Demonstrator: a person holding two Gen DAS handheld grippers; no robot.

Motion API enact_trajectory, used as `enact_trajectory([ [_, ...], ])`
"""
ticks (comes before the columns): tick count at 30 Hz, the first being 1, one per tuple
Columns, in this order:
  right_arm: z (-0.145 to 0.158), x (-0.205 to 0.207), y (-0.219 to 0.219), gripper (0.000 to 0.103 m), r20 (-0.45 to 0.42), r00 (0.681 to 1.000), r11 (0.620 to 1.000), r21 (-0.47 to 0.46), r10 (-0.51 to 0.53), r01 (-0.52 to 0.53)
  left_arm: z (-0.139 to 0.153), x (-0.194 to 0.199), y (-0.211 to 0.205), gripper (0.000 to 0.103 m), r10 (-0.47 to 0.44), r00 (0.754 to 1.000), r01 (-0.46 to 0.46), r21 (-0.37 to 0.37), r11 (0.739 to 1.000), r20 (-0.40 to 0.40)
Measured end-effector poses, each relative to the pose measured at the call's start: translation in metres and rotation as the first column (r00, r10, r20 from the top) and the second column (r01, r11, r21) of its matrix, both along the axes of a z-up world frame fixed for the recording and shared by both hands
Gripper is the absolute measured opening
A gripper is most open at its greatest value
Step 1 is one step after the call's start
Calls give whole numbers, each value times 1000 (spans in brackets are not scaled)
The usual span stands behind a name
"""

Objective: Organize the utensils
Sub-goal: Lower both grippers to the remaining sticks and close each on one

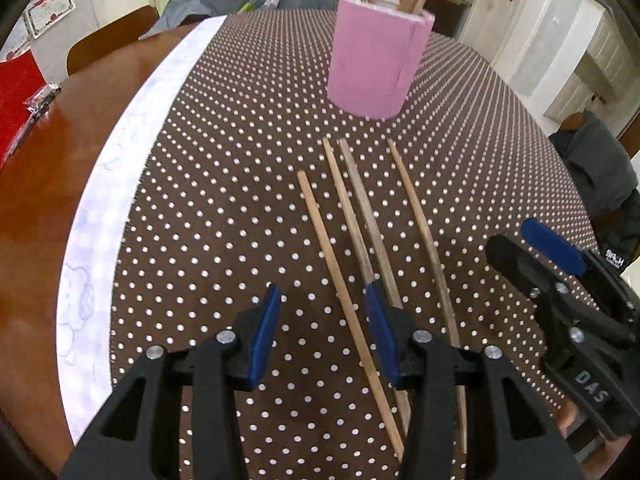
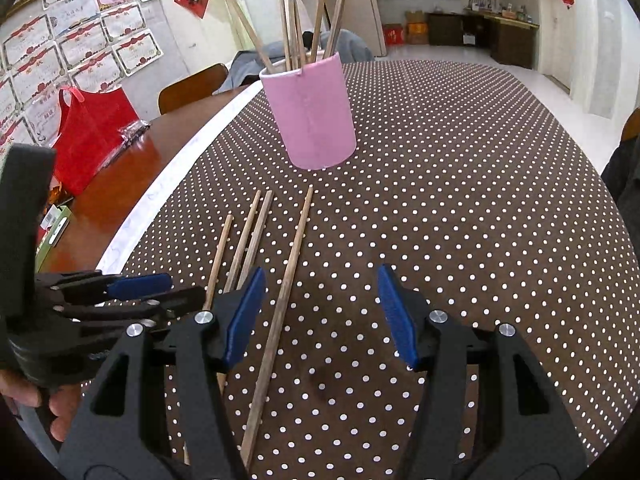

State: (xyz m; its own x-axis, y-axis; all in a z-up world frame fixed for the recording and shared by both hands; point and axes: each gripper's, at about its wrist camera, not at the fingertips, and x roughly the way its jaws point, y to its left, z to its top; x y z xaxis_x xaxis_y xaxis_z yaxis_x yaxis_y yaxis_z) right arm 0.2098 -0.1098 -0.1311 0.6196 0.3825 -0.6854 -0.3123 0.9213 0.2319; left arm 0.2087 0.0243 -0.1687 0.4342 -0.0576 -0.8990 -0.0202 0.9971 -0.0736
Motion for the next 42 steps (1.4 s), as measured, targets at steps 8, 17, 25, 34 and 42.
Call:
enact_trajectory([
  [8, -2, 5, 6, 58, -29, 999, 999, -28, 21, -22, -10, 3, -2, 39, -21, 1000, 21, 26, 999, -11],
  [17, -9, 30, 31, 58, -139, 989, 993, -97, 58, -72, -7, 17, 10, 8, 8, 1000, -9, 39, 999, 17],
  [25, -8, 52, 61, 58, -208, 976, 967, -227, 70, -118, -8, 18, 10, 7, 11, 1000, -11, 30, 999, 14],
  [34, -14, 67, 87, 26, -274, 957, 927, -326, 96, -186, -9, 20, 12, 7, 19, 1000, -19, 5, 1000, 21],
  [42, -11, 74, 89, 7, -276, 955, 946, -270, 105, -182, -7, 19, 13, 6, 25, 999, -23, -36, 999, 47],
])
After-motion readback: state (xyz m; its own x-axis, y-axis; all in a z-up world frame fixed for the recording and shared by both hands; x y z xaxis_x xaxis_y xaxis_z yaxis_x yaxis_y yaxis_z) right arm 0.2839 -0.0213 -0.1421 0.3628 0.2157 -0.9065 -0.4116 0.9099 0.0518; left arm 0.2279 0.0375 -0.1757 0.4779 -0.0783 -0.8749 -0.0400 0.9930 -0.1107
